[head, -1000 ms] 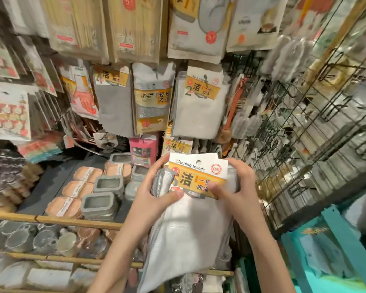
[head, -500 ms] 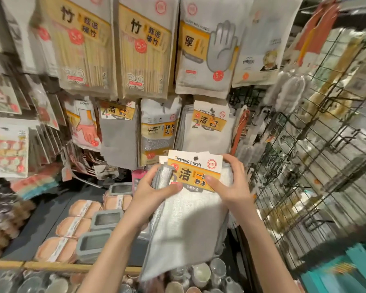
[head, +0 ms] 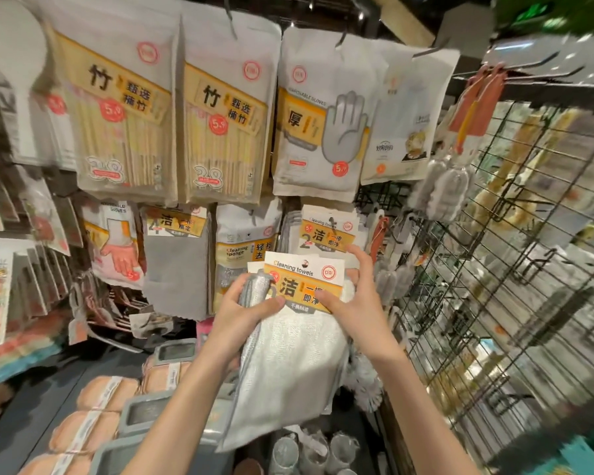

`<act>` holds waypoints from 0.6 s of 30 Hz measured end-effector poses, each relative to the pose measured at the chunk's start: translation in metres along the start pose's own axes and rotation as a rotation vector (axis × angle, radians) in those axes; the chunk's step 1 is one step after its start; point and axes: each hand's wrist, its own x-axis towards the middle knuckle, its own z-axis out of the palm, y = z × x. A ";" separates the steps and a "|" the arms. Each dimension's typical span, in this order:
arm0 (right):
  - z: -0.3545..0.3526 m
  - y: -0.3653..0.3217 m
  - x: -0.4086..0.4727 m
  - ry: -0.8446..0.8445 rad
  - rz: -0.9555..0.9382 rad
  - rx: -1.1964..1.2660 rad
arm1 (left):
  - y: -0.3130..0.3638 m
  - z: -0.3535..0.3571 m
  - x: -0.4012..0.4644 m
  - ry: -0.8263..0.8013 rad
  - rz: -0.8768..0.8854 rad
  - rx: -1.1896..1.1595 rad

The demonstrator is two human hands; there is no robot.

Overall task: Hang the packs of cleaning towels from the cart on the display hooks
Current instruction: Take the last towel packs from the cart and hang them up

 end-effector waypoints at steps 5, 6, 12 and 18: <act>-0.003 0.005 0.012 -0.023 -0.034 0.038 | 0.001 0.001 0.010 0.016 0.042 0.028; -0.005 0.007 0.014 -0.011 -0.022 0.066 | 0.003 0.000 0.011 0.024 0.054 0.035; -0.026 0.016 0.043 0.093 0.005 0.063 | 0.018 -0.013 0.018 0.078 0.125 -0.088; -0.030 0.025 0.074 0.137 0.032 0.089 | 0.028 -0.027 0.028 0.166 0.226 0.060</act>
